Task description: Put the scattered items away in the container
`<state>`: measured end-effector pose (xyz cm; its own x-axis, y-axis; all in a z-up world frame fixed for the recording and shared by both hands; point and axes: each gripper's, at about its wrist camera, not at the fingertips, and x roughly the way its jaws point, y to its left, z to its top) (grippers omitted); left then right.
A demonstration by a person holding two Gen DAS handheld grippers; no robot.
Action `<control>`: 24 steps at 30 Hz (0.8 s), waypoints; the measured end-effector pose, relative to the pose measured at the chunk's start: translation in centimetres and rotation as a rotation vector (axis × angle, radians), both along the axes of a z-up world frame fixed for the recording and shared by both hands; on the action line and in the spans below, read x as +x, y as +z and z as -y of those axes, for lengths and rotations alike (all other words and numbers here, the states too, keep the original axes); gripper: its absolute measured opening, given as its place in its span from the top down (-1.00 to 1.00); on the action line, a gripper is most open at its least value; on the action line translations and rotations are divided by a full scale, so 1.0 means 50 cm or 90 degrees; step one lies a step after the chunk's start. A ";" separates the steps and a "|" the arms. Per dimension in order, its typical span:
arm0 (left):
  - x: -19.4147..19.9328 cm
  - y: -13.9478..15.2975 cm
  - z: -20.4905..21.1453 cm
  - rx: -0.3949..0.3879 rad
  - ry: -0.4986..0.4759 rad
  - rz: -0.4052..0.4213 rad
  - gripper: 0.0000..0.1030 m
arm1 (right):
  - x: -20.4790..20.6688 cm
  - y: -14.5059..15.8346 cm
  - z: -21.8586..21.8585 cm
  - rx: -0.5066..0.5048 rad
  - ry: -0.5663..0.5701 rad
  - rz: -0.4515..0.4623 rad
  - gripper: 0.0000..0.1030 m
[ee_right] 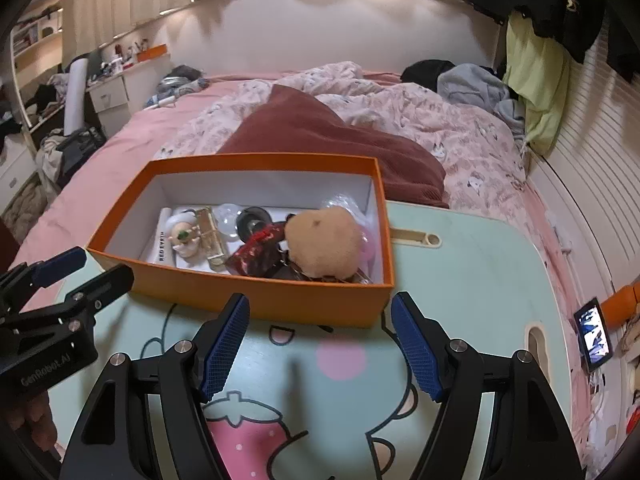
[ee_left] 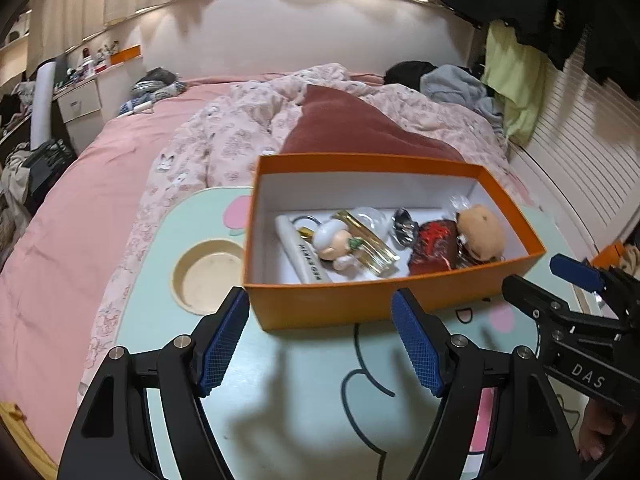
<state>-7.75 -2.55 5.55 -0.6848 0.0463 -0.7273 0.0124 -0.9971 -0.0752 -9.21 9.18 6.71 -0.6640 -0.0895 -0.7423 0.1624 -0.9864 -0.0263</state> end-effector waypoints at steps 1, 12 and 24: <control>0.000 -0.004 -0.002 -0.002 -0.003 0.003 -0.43 | 0.001 -0.002 -0.003 0.001 -0.003 0.001 -0.42; -0.012 -0.079 -0.021 -0.019 -0.005 0.041 -0.43 | -0.002 -0.063 -0.044 -0.010 -0.024 0.060 -0.42; -0.028 -0.117 -0.049 -0.031 -0.034 0.087 -0.99 | -0.018 -0.119 -0.050 0.007 -0.056 0.105 -1.00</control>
